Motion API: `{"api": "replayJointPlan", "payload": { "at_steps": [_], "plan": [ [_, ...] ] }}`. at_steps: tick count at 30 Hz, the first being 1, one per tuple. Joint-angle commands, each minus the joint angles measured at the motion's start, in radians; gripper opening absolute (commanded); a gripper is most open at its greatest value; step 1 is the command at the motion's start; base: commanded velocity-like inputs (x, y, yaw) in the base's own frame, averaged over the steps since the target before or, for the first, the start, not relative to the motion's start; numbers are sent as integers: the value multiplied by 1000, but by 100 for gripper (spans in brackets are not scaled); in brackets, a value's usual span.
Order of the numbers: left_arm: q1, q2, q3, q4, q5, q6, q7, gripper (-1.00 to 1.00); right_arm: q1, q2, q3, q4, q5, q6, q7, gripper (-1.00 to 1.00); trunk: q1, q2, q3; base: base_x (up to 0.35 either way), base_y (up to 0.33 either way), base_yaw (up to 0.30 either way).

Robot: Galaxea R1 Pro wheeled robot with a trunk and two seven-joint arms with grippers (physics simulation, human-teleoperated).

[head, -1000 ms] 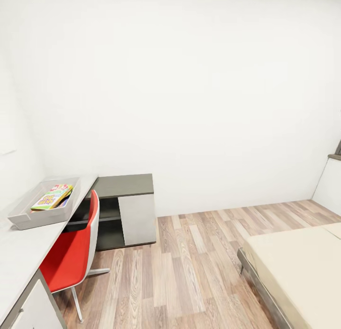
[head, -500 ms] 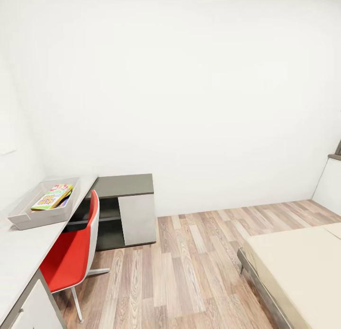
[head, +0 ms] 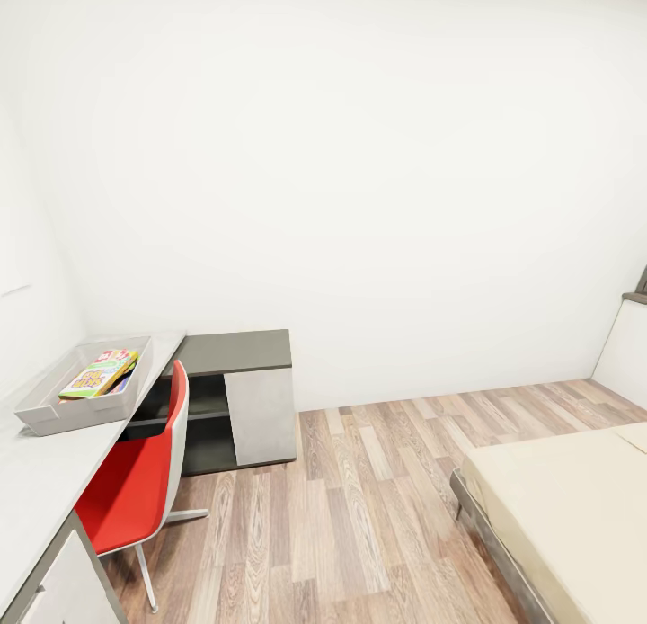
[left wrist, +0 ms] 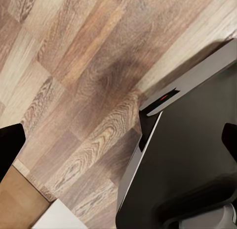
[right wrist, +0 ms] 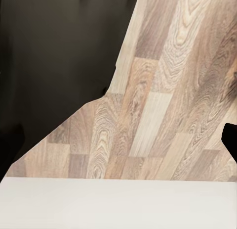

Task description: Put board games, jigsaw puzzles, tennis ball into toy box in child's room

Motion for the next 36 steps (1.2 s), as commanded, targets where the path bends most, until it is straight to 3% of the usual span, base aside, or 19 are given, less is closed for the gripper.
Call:
{"api": "replayJointPlan", "payload": {
  "at_steps": [1, 36],
  "plan": [
    [1, 0, -6, -1, 11, -3, 2, 100, 0, 0, 7, -2, -6, 4, -6, 100, 0, 0, 0, 0, 0, 0],
    [1, -1, -6, 0, 10, -3, 2, 100, 0, -1, 7, -1, -6, 3, -6, 100, 0, 0, 0, 0, 0, 0]
  ]
}}
